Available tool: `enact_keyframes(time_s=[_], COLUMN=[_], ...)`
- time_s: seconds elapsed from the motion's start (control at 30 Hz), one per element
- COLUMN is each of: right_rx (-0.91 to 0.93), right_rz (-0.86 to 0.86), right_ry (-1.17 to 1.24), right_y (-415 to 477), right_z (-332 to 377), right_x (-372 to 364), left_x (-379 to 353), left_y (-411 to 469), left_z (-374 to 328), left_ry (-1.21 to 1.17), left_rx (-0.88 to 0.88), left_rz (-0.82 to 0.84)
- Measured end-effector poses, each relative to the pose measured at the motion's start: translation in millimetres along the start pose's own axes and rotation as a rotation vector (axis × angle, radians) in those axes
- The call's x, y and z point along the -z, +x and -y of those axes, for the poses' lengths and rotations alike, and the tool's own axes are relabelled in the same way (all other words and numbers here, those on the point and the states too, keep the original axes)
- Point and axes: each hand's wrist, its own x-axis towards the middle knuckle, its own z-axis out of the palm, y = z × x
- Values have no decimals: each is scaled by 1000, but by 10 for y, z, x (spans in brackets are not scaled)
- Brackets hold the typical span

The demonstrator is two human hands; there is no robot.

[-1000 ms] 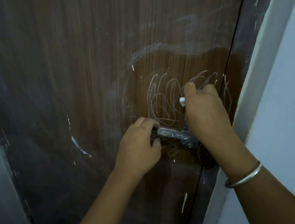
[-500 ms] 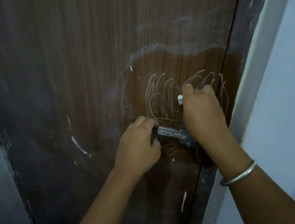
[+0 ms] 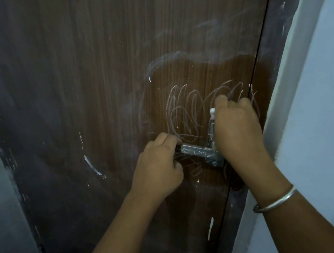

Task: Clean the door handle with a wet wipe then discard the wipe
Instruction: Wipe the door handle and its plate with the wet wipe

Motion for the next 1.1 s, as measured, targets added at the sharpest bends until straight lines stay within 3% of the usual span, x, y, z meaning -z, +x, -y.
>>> enact_keyframes(time_s=[0.27,0.5,0.63,0.8,1.1], right_rx=[36,-400,-548,-657,-665], right_rz=[-20,-197,-222,-207,-255], right_ry=[53,543,754,830,836], right_y=[-8,-258,-356,-540,-463], right_z=[68,-67,-35,30,24], right_x=[-49,-114,-183,-257,-295], left_x=[-1,-5,-22,-28,-44], left_y=[32,25,23,17,2], left_z=[-15,-55,-68,-67,-51], left_ry=[22,32,42,55,67], left_rx=[2,6,11,14,17], left_rz=[-10,-5,-11,-14,11])
